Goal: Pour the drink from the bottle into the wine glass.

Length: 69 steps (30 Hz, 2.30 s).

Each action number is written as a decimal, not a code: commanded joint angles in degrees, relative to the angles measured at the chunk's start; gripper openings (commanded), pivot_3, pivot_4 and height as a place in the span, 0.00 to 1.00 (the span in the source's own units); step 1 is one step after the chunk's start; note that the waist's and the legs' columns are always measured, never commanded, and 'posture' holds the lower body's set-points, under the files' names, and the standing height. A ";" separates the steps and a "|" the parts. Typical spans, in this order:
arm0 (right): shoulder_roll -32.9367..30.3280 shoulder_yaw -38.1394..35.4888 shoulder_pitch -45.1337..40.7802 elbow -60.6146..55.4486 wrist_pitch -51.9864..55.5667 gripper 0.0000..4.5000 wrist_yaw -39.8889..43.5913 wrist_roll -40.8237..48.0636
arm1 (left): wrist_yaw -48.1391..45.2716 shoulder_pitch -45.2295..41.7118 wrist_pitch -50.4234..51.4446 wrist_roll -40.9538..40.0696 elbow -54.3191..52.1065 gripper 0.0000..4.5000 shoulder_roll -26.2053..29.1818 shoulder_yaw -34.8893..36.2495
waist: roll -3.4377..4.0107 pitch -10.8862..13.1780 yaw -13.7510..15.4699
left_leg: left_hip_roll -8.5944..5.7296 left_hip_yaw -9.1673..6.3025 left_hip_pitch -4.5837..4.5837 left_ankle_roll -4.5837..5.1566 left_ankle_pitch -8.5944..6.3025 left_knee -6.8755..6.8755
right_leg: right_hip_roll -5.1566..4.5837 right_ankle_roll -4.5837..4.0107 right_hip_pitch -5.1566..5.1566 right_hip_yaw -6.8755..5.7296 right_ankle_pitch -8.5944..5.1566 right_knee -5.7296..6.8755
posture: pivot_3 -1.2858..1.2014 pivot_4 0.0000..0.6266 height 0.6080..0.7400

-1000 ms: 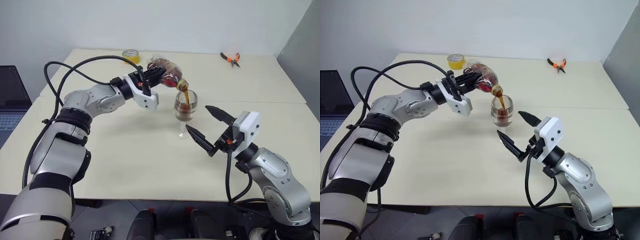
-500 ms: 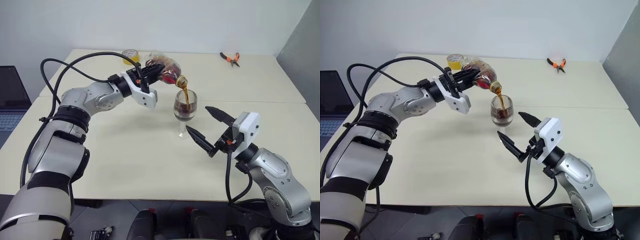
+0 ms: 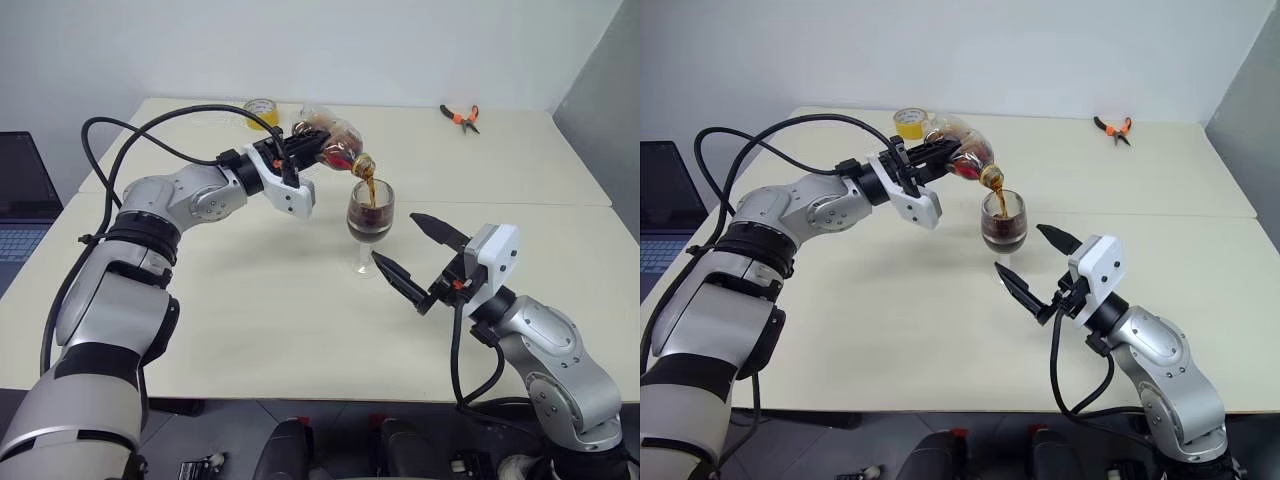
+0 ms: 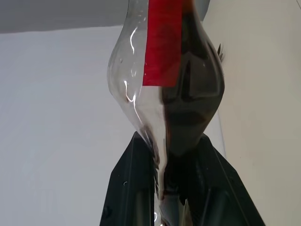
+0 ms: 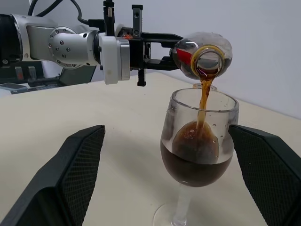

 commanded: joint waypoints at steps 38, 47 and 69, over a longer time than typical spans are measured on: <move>-6.61 3.32 0.93 -5.44 3.54 1.00 6.74 5.98 | -18.31 39.31 55.19 -53.05 -46.39 0.11 -17.20 33.50 | -0.03 -0.05 -0.12 | 0.06 -0.17 0.00 0.10 -0.05 0.18 | 0.00 -0.01 0.10 0.11 0.01 0.07 | 0.52 0.24 1.00; -8.67 4.33 0.18 -5.12 4.11 1.00 9.48 6.74 | -16.62 42.19 51.80 -55.34 -38.44 0.11 -19.78 38.85 | -0.08 -0.08 0.02 | 0.06 -0.20 0.04 0.14 -0.08 0.17 | 0.00 -0.01 0.16 0.07 0.01 0.04 | 0.52 0.24 1.00; -8.90 5.10 -0.77 -3.60 3.49 1.00 10.72 6.29 | -19.21 40.40 43.97 -56.08 -27.16 0.39 -20.56 39.84 | -0.21 -0.18 0.03 | 0.03 -0.26 0.12 0.14 -0.08 0.15 | -0.01 -0.01 0.32 0.01 0.00 -0.03 | 0.52 0.24 1.00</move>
